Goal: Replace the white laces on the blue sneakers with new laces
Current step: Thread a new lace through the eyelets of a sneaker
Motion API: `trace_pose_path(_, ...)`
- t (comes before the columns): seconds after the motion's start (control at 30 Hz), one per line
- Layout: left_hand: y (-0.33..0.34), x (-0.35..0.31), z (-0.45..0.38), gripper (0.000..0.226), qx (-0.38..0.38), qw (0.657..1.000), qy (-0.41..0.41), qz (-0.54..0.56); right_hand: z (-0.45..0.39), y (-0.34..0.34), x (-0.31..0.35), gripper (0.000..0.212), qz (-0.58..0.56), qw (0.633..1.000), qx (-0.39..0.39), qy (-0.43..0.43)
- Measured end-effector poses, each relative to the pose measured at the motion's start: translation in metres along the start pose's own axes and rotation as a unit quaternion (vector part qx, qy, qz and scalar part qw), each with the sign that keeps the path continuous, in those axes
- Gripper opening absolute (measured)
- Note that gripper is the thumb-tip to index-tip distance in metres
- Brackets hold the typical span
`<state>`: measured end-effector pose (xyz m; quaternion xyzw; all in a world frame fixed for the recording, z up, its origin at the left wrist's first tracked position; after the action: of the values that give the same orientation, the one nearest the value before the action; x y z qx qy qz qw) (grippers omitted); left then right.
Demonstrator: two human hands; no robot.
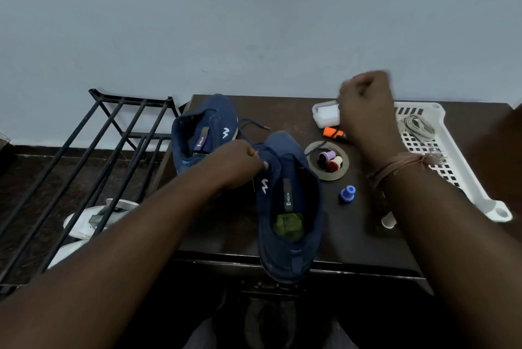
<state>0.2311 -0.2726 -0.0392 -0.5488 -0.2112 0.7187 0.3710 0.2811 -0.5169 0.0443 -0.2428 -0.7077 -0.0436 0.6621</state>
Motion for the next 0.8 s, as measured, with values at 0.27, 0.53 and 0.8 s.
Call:
trace_pose_path(0.27,0.025,-0.008,0.007,0.03,0.067,0.994,-0.025,0.077,0.044,0.077,-0.079,0.018,0.421,0.857,0.289,0.071)
trace_pose_path(0.53,0.028,-0.005,0.008,0.029,0.07,0.988,-0.033,0.136,0.007,0.023,-0.016,0.025,-0.172,0.949,0.133,0.228)
trace_pose_path(0.8,0.031,-0.003,0.003,0.024,0.065,0.988,-0.027,0.136,0.04,0.055,-0.059,0.032,0.47,0.823,0.307,0.086)
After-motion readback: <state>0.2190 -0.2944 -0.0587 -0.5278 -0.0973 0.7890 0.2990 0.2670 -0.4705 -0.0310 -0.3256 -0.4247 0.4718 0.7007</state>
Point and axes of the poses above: each hand's wrist, its own z-axis away from the middle knuckle, its own y-axis out of the palm, x = y × z, the point moved 10 cm from there along -z, towards the middle knuckle, and after that the axes turned 8 degrees about y, right-handed, at the moved point
